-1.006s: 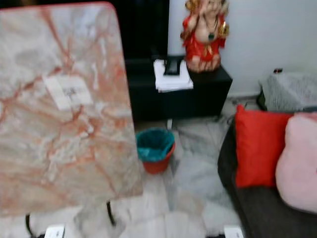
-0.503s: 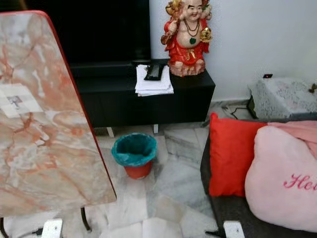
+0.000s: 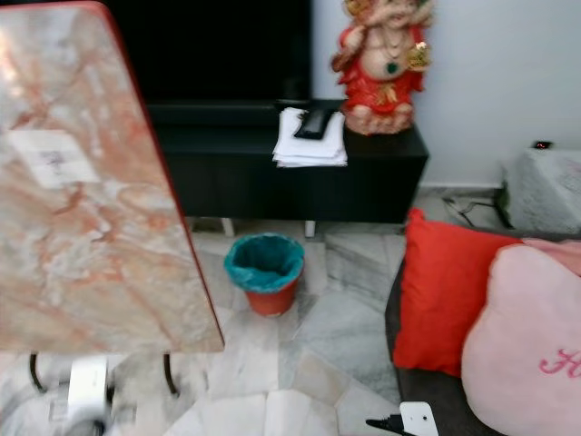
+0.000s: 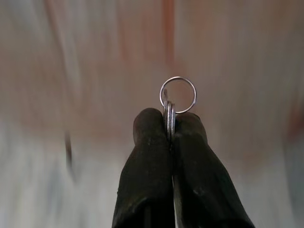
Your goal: Hang keys on a hook
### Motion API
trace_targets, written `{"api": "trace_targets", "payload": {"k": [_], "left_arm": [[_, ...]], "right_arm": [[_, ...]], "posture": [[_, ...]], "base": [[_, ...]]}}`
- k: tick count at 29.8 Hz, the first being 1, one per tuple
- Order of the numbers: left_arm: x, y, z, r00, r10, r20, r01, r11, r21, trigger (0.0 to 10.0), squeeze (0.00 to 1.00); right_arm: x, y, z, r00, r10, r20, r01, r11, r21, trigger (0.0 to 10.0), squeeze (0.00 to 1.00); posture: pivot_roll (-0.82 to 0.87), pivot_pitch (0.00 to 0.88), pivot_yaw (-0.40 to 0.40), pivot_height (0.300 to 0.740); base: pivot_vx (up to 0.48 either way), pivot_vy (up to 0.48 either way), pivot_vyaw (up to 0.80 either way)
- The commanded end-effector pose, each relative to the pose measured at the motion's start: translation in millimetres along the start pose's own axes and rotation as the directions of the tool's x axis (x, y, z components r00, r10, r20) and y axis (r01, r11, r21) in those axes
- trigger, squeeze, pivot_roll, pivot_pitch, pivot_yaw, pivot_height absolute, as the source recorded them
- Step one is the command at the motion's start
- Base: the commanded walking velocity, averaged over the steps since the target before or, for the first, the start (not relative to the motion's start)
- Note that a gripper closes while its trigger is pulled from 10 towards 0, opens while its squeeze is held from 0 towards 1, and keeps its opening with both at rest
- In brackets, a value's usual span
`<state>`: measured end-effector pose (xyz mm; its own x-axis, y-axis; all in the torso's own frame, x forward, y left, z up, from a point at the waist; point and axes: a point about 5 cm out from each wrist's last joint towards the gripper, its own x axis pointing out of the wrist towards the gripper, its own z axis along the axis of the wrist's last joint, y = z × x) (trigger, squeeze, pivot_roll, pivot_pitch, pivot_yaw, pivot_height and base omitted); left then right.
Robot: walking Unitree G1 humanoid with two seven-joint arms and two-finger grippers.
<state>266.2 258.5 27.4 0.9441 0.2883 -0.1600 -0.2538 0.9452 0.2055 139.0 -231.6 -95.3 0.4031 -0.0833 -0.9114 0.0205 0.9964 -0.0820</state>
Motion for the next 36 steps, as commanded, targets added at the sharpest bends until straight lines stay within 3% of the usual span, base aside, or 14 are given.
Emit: {"api": "trace_targets", "payload": {"k": [1,5,13,23,28,36], "left_arm": [[-4.3,-1.4,1.8,1.000,0.002,0.026,-0.002,1.000,0.010,10.0,0.00],[-6.7,-6.4,26.0,0.981,-0.005,0.192,0.007,1.000,-0.009,10.0,0.00],[-21.3,-5.0,56.7,0.947,0.060,0.314,-0.037,0.996,-0.078,10.0,0.00],[-23.6,-3.4,77.0,0.939,0.060,0.339,-0.031,0.996,-0.088,10.0,0.00],[-15.8,-3.4,83.6,0.949,0.081,0.306,-0.020,0.980,-0.199,10.0,0.00],[-10.6,-11.2,98.2,0.950,0.044,0.310,0.037,0.967,-0.251,10.0,0.00]], "right_arm": [[-1.3,-2.6,-9.2,1.000,-0.003,-0.017,0.003,1.000,0.005,10.0,0.00],[-2.2,-4.2,-15.8,0.999,-0.007,-0.034,0.007,1.000,0.002,10.0,0.00],[-2.7,-4.9,-17.8,1.000,-0.008,-0.030,0.007,1.000,-0.023,10.0,0.00],[-2.6,-5.4,-15.8,1.000,-0.007,-0.025,0.006,0.999,-0.049,10.0,0.00],[-2.4,-4.2,-15.6,1.000,-0.007,-0.021,0.006,0.999,-0.037,10.0,0.00],[-2.4,-3.3,-16.6,1.000,-0.006,-0.026,0.005,0.999,-0.042,10.0,0.00]], "posture": [[-0.09,0.000,-0.008,0.740],[-0.10,0.000,-0.004,0.740],[-0.10,0.000,-0.005,0.740],[-0.09,0.000,-0.015,0.740],[-0.09,0.000,-0.010,0.740],[-0.10,0.000,-0.007,0.740]], "base": [[0.000,0.000,0.00],[0.000,0.000,0.00],[0.000,0.000,0.00],[0.000,0.000,0.55],[0.000,0.000,0.00],[0.000,0.000,0.00]]}}
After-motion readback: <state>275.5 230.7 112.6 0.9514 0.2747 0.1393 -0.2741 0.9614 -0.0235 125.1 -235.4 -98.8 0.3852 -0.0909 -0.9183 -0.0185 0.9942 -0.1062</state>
